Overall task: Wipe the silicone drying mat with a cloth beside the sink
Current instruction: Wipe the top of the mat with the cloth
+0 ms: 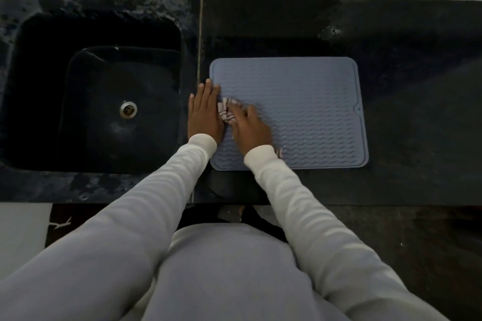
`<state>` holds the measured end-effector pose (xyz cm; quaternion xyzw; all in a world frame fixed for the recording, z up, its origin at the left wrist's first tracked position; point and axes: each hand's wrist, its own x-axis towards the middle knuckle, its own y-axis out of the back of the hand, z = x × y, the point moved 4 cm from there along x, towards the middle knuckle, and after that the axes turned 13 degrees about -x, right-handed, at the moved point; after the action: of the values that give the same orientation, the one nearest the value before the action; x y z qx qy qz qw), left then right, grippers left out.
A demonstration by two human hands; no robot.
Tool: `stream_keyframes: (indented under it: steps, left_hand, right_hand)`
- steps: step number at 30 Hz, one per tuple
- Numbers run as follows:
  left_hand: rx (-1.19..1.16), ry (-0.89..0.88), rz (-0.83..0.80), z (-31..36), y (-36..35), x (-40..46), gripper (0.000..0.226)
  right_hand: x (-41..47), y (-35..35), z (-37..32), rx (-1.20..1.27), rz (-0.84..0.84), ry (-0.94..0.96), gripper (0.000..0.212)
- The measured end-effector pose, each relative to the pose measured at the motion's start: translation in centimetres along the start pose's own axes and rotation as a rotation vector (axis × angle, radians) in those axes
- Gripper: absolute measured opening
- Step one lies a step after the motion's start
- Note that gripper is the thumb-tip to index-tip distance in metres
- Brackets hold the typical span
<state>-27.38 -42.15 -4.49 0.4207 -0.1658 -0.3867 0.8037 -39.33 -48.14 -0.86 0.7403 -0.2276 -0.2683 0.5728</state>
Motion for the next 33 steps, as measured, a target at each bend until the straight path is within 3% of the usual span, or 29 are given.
stream_keyframes:
  steps: [5,9,20,24,28,33]
  left_hand:
    - [0.062,0.0,-0.015,0.0,-0.2,-0.1,0.061]
    - [0.01,-0.002,0.014,0.2,0.0,-0.2,0.051]
    - [0.034,-0.012,0.01,0.0,-0.2,-0.3,0.05]
    - [0.035,-0.009,0.009,0.0,-0.2,-0.4,0.05]
    - [0.039,-0.011,0.003,-0.1,-0.3,-0.4,0.05]
    - [0.029,-0.001,0.017,-0.1,-0.6,-0.4,0.051]
  right_hand:
    - [-0.5,-0.5,0.0,-0.231,0.04,0.053,0.061]
    - [-1.0,0.4,2.6,-0.242,0.068,-0.007,0.073]
    - [-3.3,3.1,16.6,-0.197,0.051,-0.32,0.034]
    - [-4.1,4.3,20.7,-0.195,0.099,-0.486,0.064]
    - [-5.2,4.7,23.2,-0.235,0.046,-0.451,0.043]
    - [-5.8,5.7,24.9,-0.19,0.054,-0.547,0.045]
